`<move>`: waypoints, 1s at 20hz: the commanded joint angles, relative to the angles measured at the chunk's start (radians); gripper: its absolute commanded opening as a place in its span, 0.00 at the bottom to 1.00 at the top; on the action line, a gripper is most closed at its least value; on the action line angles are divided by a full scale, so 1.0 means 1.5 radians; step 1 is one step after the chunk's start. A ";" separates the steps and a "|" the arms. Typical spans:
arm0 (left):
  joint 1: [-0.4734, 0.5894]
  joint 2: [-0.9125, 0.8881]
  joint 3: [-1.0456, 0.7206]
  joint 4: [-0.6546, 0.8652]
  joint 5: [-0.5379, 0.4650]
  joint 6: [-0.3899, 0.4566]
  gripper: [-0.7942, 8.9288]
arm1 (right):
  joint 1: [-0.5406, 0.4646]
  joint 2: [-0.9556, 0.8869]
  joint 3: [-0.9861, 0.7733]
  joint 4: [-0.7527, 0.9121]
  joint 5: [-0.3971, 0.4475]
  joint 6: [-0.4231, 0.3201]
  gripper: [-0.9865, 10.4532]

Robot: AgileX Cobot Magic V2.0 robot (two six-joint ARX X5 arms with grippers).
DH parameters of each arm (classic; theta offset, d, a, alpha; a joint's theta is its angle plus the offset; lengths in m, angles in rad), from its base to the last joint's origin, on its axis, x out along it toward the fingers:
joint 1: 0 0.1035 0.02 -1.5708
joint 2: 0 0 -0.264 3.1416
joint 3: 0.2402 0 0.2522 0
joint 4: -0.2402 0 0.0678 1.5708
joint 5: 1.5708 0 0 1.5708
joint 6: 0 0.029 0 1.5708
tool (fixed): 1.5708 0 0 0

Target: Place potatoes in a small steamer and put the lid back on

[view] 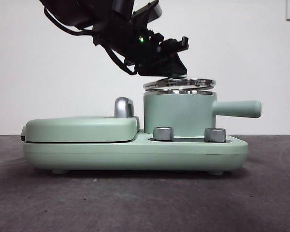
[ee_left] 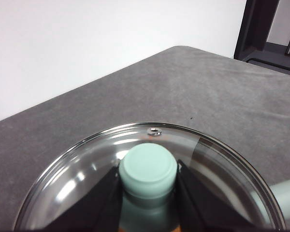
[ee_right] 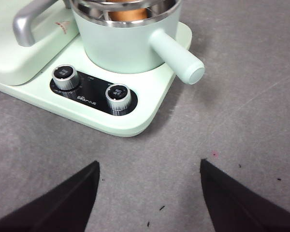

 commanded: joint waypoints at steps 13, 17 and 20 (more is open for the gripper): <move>-0.006 0.016 0.024 -0.053 -0.009 0.037 0.09 | 0.004 0.003 0.002 0.003 0.003 0.007 0.37; -0.005 0.016 0.065 -0.126 -0.035 0.067 0.09 | 0.004 0.003 0.002 0.003 0.003 0.007 0.37; -0.005 0.016 0.082 -0.147 -0.035 0.080 0.09 | 0.004 0.003 0.002 0.003 0.003 0.007 0.37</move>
